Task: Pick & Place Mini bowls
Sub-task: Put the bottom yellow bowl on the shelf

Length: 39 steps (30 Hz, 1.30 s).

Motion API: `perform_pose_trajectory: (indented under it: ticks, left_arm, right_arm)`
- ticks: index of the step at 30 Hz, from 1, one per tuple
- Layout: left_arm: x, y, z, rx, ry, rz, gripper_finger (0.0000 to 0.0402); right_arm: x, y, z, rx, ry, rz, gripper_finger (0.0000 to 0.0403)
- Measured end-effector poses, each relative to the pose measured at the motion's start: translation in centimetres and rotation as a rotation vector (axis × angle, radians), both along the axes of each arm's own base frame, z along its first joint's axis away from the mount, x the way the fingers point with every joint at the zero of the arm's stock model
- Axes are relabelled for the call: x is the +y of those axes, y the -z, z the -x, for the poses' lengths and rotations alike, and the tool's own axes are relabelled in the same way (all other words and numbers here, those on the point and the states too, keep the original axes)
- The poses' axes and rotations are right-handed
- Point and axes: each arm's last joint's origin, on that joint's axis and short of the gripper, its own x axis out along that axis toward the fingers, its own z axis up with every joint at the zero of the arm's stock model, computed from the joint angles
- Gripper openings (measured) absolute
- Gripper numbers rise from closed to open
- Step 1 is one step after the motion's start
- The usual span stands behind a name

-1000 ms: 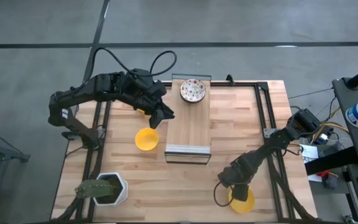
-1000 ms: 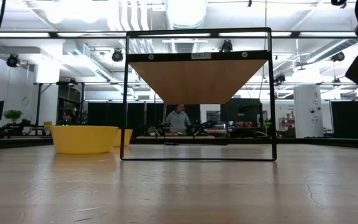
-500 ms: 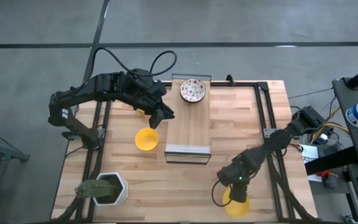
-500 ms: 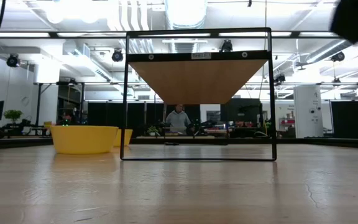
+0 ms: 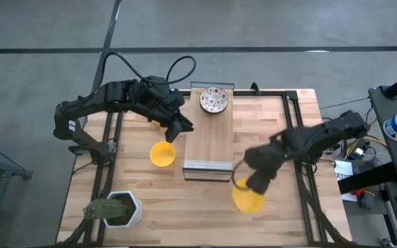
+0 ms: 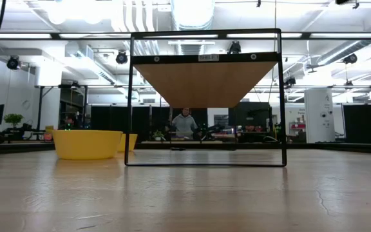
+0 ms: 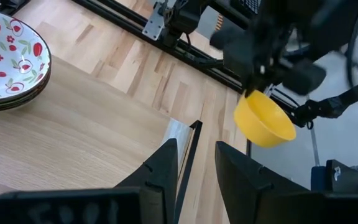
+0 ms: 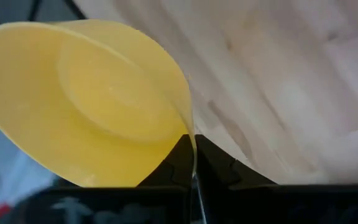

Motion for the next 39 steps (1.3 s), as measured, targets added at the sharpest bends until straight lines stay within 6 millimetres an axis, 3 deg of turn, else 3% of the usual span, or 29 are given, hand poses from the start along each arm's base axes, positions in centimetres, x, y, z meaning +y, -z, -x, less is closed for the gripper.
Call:
perform_pose_trajectory:
  ticks: [7, 14, 24, 39]
  left_arm:
    - [-0.1, 0.0, 0.0, 0.002, -0.004, 0.009, 0.0100]
    - [0.0, 0.0, 0.0, 0.002, -0.004, 0.010, 0.0100]
    - [0.0, 0.0, 0.0, 0.006, -0.006, 0.013, 0.0100]
    - [-0.1, -0.1, 0.8, 0.021, -0.005, 0.014, 0.0100]
  right_arm:
    - [-4.6, -4.6, -0.7, -0.072, 0.170, 0.103, 0.0008]
    - [-9.7, -5.9, -3.0, -0.106, 0.284, 0.210, 0.0008]
    - [-15.7, -3.9, -7.9, -0.004, 0.282, 0.238, 0.0008]
    - [-18.6, 0.9, -13.8, 0.085, 0.154, 0.132, 0.0008]
